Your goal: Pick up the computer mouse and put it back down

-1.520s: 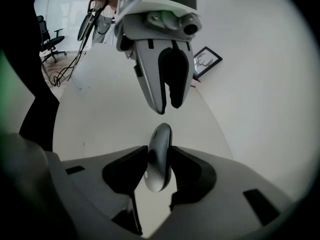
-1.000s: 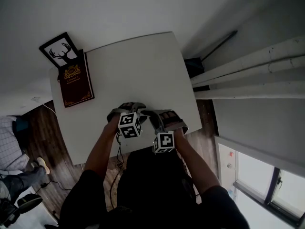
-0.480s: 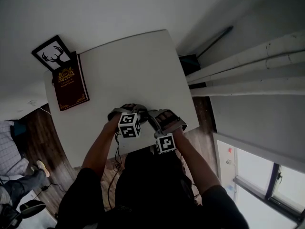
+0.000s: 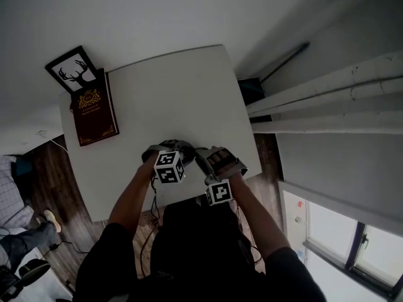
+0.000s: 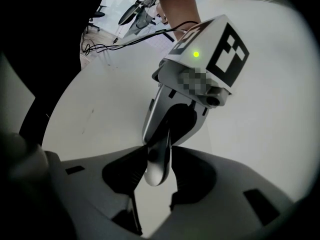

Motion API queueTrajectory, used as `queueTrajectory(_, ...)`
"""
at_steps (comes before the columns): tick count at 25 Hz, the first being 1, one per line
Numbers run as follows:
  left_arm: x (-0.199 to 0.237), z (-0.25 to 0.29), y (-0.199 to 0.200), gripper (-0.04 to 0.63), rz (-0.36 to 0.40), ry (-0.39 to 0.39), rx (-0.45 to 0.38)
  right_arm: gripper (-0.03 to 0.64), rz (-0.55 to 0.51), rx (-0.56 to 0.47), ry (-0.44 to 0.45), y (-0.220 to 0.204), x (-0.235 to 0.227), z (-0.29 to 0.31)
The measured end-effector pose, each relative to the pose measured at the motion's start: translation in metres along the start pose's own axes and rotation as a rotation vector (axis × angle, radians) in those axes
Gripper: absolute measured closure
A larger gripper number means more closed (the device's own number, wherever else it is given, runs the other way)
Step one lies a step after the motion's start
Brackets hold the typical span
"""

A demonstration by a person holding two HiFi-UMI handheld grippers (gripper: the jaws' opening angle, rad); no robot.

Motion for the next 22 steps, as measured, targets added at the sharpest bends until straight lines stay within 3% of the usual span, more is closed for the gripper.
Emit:
queueTrajectory(6, 0.003, -0.005, -0.009, 0.474, -0.069, 0.04, -0.024, 0.456, 0.1, 0.007, -0.059, -0.008, -0.015, -0.009)
queueTrajectory(9, 0.002, -0.01, -0.015, 0.476, -0.136, 0.073, -0.057, 0.457, 0.248, -0.001, -0.08, -0.017, -0.021, -0.013)
queueTrajectory(12, 0.003, -0.021, -0.02, 0.476, -0.197, 0.148, -0.095, 0.463, 0.504, 0.04, -0.077, -0.036, -0.023, -0.013)
queueTrajectory(14, 0.004, -0.032, -0.021, 0.476, -0.239, 0.22, -0.131, 0.503, 0.724, 0.103, -0.056, -0.053, -0.022, -0.012)
queueTrajectory(16, 0.004, -0.045, -0.019, 0.477, -0.283, 0.298, -0.169, 0.56, 1.023, 0.127, -0.036, -0.07, -0.018, -0.011)
queueTrajectory(18, 0.003, -0.06, -0.016, 0.477, -0.335, 0.381, -0.212, 0.592, 1.342, 0.08, -0.023, -0.079, -0.022, -0.014)
queueTrajectory(19, 0.002, -0.068, -0.014, 0.477, -0.367, 0.425, -0.235, 0.597, 1.445, 0.039, -0.025, -0.079, -0.027, -0.016)
queueTrajectory(20, 0.002, -0.077, -0.012, 0.477, -0.407, 0.468, -0.263, 0.597, 1.494, -0.004, -0.03, -0.078, -0.032, -0.019)
queueTrajectory(22, 0.001, -0.095, -0.009, 0.477, -0.524, 0.549, -0.341, 0.597, 1.48, -0.076, -0.023, -0.067, -0.04, -0.023)
Point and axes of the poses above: the fingertips, and each gripper's own axes: z forward along the fingers, x to its left, y out of its top, the point moved 5 cm from there along -z, backward along the fingers, and after that the axes turned 2 degrees about x, right-handed, at the moved point
